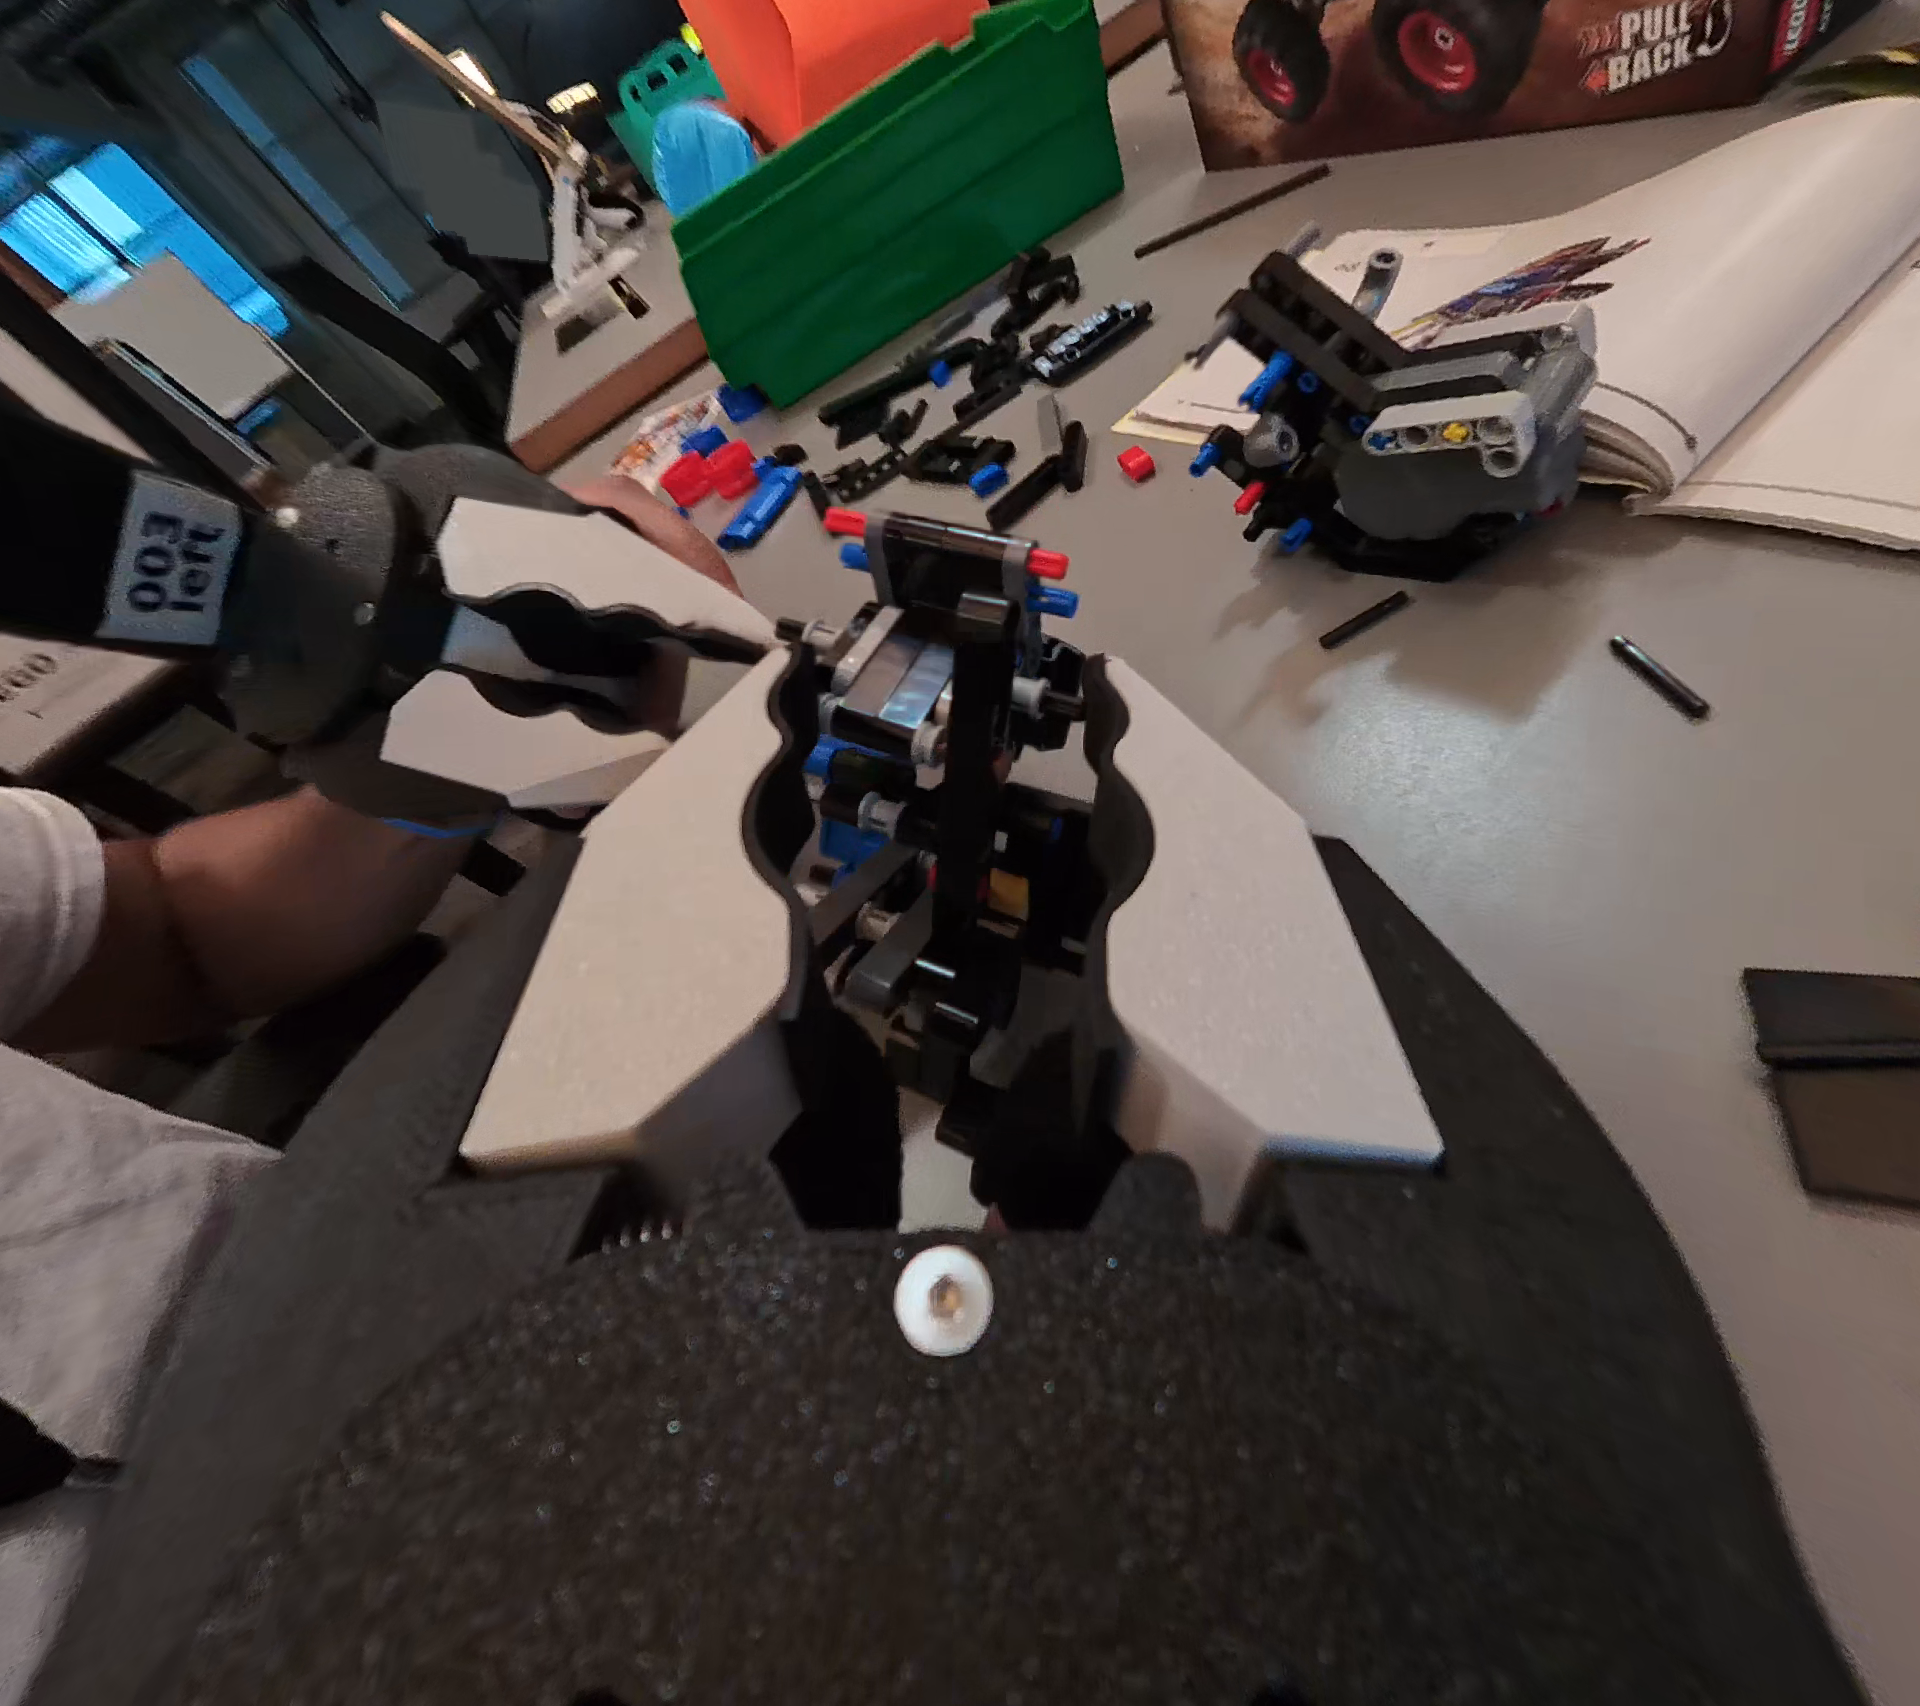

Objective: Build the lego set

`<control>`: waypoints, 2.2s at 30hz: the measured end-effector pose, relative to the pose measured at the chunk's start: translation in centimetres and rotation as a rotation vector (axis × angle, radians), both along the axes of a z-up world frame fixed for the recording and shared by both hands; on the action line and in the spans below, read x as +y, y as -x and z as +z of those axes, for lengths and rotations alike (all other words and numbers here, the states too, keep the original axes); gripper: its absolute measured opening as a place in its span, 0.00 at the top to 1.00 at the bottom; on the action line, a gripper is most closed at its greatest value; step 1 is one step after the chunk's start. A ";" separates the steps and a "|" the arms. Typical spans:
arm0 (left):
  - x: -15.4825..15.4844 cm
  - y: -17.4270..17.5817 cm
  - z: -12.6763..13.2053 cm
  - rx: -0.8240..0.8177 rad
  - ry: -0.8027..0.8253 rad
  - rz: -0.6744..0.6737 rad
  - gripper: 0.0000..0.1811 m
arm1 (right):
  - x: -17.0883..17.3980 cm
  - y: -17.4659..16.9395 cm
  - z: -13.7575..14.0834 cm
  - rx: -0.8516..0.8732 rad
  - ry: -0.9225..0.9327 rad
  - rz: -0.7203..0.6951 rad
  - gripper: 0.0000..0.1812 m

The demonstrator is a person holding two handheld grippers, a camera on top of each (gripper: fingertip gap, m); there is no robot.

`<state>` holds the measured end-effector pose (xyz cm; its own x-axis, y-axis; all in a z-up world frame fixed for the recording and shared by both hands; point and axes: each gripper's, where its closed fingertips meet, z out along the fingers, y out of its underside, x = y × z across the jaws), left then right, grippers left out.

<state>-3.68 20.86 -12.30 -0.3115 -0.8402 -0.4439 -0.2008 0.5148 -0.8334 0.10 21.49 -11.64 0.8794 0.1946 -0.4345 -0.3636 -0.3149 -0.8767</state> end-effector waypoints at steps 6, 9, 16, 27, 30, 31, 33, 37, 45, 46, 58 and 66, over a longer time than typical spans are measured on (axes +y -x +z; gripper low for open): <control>-0.4 -0.8 -1.5 0.000 -0.137 -0.021 0.98 | 0.2 0.1 -0.9 -0.033 0.061 -0.046 0.76; 0.0 -1.0 -2.6 0.037 -0.140 -0.010 0.98 | 0.0 -0.4 -0.6 0.021 0.042 -0.045 0.83; 0.3 -1.2 -2.9 0.057 -0.123 -0.032 0.97 | -1.9 -1.9 1.1 0.043 0.001 0.123 0.74; 0.3 -1.7 -2.6 0.096 -0.008 -0.147 0.96 | -3.5 -0.8 -2.0 -0.103 0.137 0.510 0.83; 0.5 -2.0 -2.9 0.105 -0.034 -0.138 0.97 | -3.0 -0.7 -2.3 -0.105 0.145 0.501 0.87; 0.5 -2.0 -2.9 0.100 -0.043 -0.136 0.97 | -2.7 -0.9 -2.4 -0.116 0.152 0.478 0.89; 0.5 -2.2 -3.0 0.097 -0.053 -0.130 0.97 | -2.6 -0.8 -2.4 -0.110 0.155 0.469 0.88; 0.6 -2.3 -2.9 0.082 -0.068 -0.120 0.97 | -2.6 -1.1 -2.4 -0.142 0.154 0.452 0.88; 0.5 -2.4 -2.9 0.067 -0.090 -0.103 0.97 | -2.9 -0.8 -2.5 -0.169 0.205 0.426 0.84; 0.5 -2.4 -2.9 0.064 -0.095 -0.098 0.97 | -2.8 -0.8 -2.5 -0.179 0.212 0.411 0.84; 0.0 -2.5 -3.0 0.050 -0.129 -0.091 0.97 | -3.4 -0.8 -2.8 -0.184 0.241 0.318 0.85; 0.1 -2.6 -3.2 0.061 -0.153 -0.081 0.97 | -3.4 -0.8 -2.5 -0.221 0.219 0.302 0.88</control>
